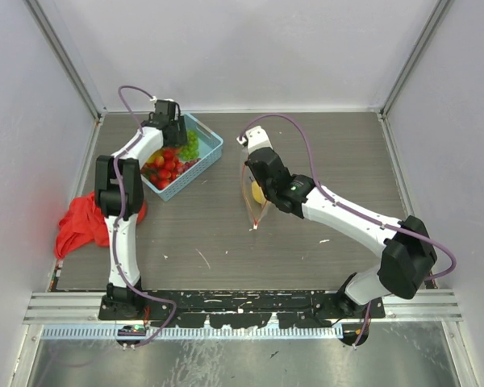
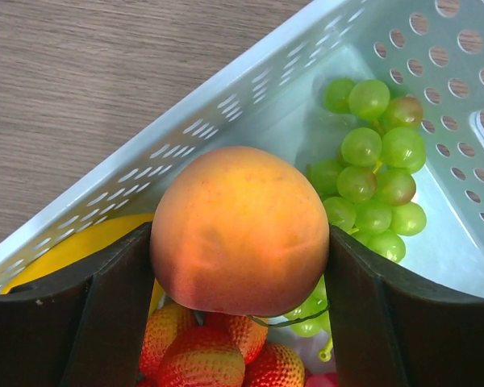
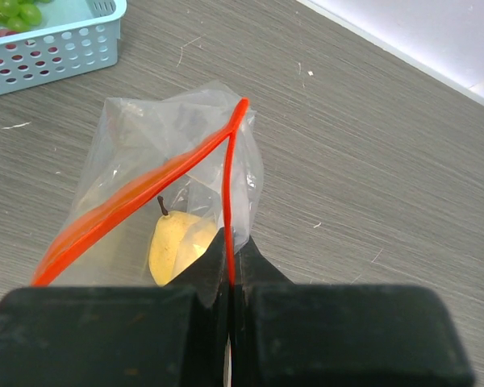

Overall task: Place the food in the zip-top bag and seal the zipper
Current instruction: Pick up the fake fruit from the bin.

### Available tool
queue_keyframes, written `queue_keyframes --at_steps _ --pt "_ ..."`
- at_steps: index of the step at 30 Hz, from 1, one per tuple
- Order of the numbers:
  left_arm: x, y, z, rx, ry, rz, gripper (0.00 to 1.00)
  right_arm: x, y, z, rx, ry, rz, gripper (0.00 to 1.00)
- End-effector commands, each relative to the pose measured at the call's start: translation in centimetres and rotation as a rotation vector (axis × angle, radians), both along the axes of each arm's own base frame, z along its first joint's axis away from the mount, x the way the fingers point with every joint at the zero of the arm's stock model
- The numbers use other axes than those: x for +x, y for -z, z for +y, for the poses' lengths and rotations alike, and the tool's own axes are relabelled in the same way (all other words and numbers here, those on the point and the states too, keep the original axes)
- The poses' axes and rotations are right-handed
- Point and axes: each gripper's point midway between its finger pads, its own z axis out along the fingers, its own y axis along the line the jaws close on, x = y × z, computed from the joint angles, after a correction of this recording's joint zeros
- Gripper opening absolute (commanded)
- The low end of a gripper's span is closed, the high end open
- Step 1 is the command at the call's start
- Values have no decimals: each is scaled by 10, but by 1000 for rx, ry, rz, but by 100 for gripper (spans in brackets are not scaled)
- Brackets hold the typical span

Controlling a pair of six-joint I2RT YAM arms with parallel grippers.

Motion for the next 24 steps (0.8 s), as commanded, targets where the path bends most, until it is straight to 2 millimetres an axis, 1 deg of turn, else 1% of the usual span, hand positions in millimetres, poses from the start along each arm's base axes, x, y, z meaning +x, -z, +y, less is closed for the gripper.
queue_keyframes --at_steps 1,7,11,12,16,20,21,24 --pt "7 -54 -4 -47 22 -136 56 6 -30 5 73 7 -53 1" --pt "-8 -86 -7 -94 22 -186 53 5 -33 7 89 4 -52 1" --pt "-26 -102 -18 -184 31 -209 51 6 -34 6 85 14 -55 1" --pt "-31 -111 -23 -222 37 -224 51 7 -33 6 81 16 -53 1" --pt "-52 -134 -37 -320 57 -263 50 8 -36 6 72 20 -49 1" --pt "-77 -154 -56 -403 102 -287 49 8 -42 5 69 24 -52 1" --pt "-85 -155 -62 -422 117 -287 49 8 -43 5 68 24 -51 1" --pt "-104 -170 -79 -472 159 -315 49 8 -43 5 61 25 -40 1"
